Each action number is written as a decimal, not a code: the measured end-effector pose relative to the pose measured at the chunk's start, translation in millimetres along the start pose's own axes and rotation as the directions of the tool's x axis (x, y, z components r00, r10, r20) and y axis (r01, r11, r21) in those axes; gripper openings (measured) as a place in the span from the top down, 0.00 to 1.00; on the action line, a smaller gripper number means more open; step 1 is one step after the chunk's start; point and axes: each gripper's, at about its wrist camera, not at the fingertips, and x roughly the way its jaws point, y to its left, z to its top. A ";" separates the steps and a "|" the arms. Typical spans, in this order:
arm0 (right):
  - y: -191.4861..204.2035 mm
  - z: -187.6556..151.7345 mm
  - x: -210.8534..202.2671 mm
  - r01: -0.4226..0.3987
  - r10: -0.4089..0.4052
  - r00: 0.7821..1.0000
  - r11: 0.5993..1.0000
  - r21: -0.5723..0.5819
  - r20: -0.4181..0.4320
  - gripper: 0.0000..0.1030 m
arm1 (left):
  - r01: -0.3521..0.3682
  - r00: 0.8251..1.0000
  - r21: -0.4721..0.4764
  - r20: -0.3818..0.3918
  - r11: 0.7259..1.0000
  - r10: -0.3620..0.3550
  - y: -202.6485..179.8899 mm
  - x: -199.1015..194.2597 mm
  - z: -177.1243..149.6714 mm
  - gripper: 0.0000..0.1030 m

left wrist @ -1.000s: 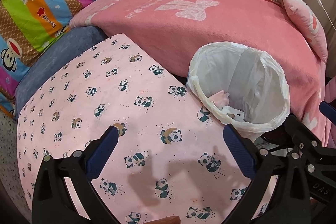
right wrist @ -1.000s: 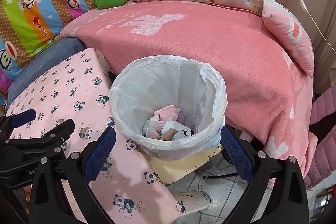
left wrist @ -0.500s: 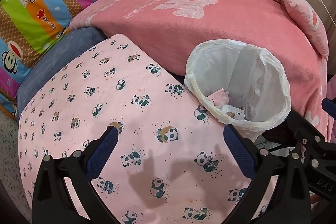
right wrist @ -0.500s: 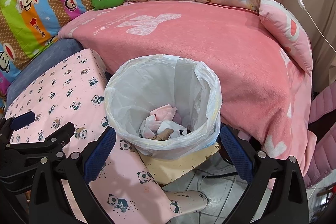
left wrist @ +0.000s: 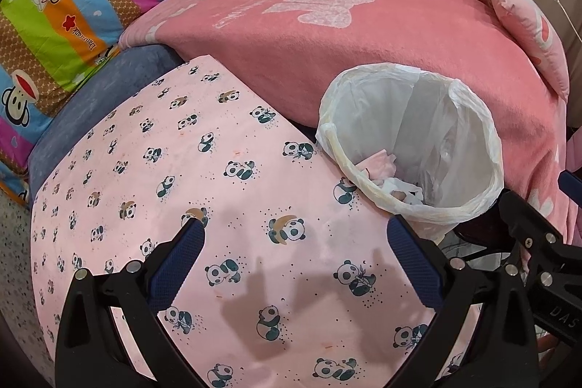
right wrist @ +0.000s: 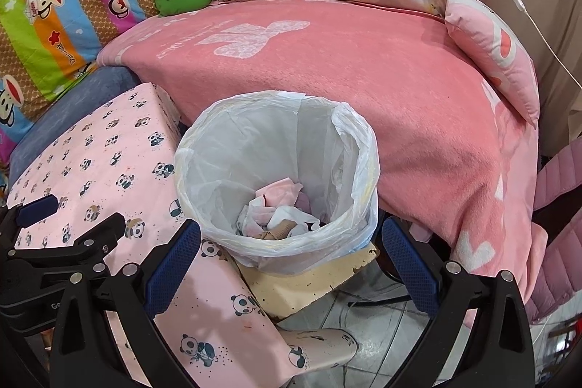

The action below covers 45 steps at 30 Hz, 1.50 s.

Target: Collect trash

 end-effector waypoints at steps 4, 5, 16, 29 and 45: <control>-2.0 -1.2 0.6 0.003 -0.003 1.000 1.000 0.003 -0.003 0.05 | -0.002 1.000 0.004 -0.001 1.000 0.002 -1.0 0.7 -0.8 0.07; -2.3 -1.5 0.6 0.003 -0.003 1.000 1.000 0.003 -0.003 0.05 | -0.002 1.000 0.004 -0.001 1.000 0.002 -1.6 1.2 -1.4 0.07; -2.9 -1.8 1.5 0.004 -0.004 1.000 1.000 0.003 -0.003 0.05 | 0.000 1.000 0.007 -0.004 1.000 0.000 -2.3 2.0 -2.9 0.07; -4.1 -2.6 1.5 0.003 -0.003 1.000 1.000 0.003 -0.002 0.05 | -0.002 1.000 0.010 0.001 1.000 0.002 -2.5 0.2 -2.8 0.07; -5.4 -5.6 0.3 0.005 -0.005 1.000 1.000 0.003 -0.002 0.05 | 0.001 1.000 0.021 0.018 1.000 -0.001 -3.0 -3.5 -1.2 0.07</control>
